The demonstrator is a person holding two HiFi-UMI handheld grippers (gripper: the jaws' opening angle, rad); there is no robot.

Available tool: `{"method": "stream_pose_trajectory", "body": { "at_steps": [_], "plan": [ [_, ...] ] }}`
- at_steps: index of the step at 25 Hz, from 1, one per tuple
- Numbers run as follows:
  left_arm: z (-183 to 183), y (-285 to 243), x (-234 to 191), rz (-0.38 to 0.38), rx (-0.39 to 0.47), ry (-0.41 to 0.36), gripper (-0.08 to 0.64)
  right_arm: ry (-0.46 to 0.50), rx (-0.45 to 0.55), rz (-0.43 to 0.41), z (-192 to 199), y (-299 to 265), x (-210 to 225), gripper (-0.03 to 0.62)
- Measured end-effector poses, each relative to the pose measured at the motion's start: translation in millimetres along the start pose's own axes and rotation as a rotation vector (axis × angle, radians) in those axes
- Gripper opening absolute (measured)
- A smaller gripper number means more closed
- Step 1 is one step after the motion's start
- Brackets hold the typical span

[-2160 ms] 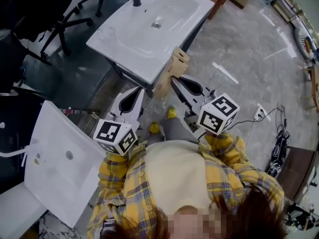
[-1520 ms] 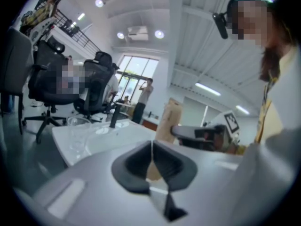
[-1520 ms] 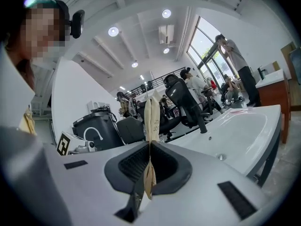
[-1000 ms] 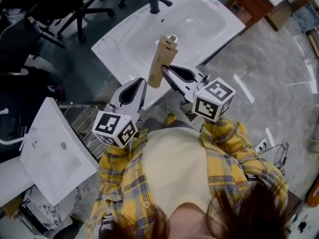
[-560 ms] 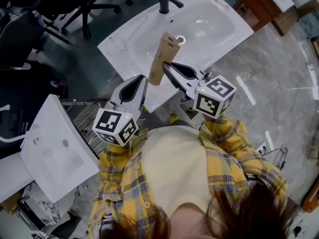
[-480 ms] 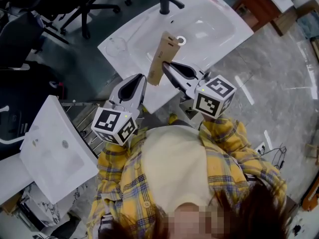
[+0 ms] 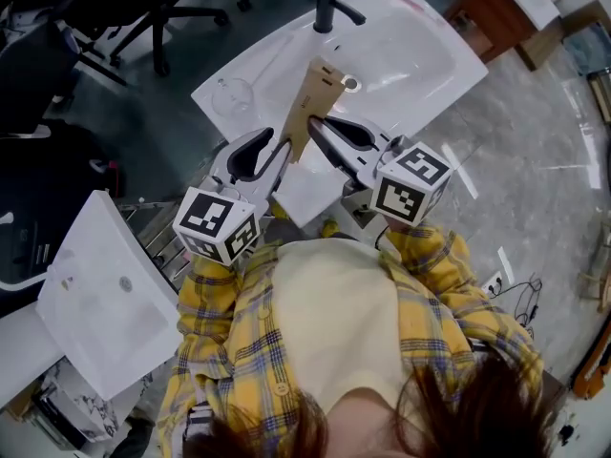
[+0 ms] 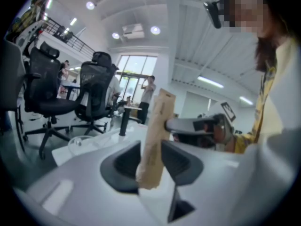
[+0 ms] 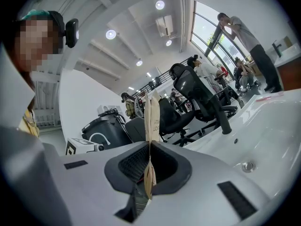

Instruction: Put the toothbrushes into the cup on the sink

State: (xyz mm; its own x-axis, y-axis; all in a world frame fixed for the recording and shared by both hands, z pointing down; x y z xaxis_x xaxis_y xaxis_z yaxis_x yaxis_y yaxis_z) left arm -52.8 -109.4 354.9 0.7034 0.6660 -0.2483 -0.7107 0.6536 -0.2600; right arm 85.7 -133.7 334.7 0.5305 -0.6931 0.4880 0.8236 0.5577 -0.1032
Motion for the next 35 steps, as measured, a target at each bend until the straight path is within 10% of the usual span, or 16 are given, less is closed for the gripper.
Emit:
{"method": "stream_pose_trajectory", "body": {
  "at_steps": [35],
  "plan": [
    [-15,2,-29,-0.003,-0.006,-0.122,0.048,-0.042,0.007,-0.077,-12,-45,-2,0.02]
  ]
}}
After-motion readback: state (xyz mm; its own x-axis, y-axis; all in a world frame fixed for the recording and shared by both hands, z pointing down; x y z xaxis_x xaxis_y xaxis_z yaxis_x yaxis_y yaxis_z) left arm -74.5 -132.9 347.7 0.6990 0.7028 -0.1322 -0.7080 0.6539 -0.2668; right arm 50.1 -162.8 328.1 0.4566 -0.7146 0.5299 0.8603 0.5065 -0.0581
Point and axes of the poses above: the fingertips, and each gripper's own axes: y backward along the fingers, x to its right, z out of its underside, the point moved 6 cm from there along y, backward along the fingers, and after that the axes turned 1 degree about -x, right-handed, at the moved point
